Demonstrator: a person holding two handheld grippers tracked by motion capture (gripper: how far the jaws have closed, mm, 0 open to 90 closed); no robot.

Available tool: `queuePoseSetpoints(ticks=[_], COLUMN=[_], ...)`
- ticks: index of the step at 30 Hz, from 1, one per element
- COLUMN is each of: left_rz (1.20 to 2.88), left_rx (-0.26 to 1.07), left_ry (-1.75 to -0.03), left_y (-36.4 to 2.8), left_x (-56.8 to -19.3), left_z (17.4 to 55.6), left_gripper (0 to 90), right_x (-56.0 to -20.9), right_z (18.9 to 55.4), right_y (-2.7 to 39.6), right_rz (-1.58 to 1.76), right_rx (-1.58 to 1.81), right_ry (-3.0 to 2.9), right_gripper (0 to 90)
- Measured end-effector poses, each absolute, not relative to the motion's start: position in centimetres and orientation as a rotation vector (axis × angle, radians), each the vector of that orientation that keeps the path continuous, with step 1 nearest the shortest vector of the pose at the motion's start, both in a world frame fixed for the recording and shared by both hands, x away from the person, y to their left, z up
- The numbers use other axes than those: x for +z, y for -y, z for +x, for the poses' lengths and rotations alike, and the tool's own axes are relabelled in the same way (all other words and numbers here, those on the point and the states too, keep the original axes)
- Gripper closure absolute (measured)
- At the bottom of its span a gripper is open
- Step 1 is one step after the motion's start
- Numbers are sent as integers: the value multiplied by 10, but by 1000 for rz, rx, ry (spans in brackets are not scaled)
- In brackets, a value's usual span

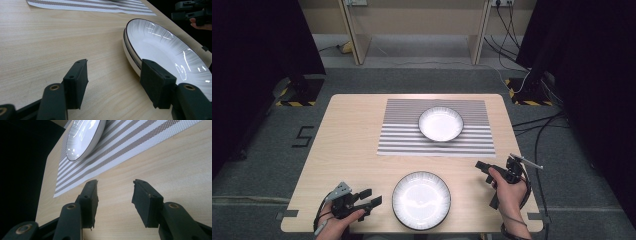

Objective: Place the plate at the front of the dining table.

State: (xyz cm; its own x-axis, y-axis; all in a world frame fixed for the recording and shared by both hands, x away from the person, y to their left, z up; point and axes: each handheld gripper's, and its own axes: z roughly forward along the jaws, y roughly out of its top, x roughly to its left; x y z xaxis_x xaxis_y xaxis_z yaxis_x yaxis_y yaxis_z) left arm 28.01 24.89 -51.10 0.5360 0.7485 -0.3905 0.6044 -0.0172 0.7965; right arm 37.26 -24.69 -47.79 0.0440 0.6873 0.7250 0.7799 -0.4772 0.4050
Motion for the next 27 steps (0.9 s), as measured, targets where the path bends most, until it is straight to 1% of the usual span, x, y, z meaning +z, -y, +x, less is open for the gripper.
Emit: queuePoseSetpoints(ticks=[27], left_rz=[1701], left_rx=[168], left_ry=[-1150], left_y=[-249], left_x=[-511], left_z=[280], left_gripper=[386], right_x=[-482], right_z=[342], right_y=[258], right_rz=[-2195], right_rx=[-1427], right_ry=[1554], right_gripper=[543])
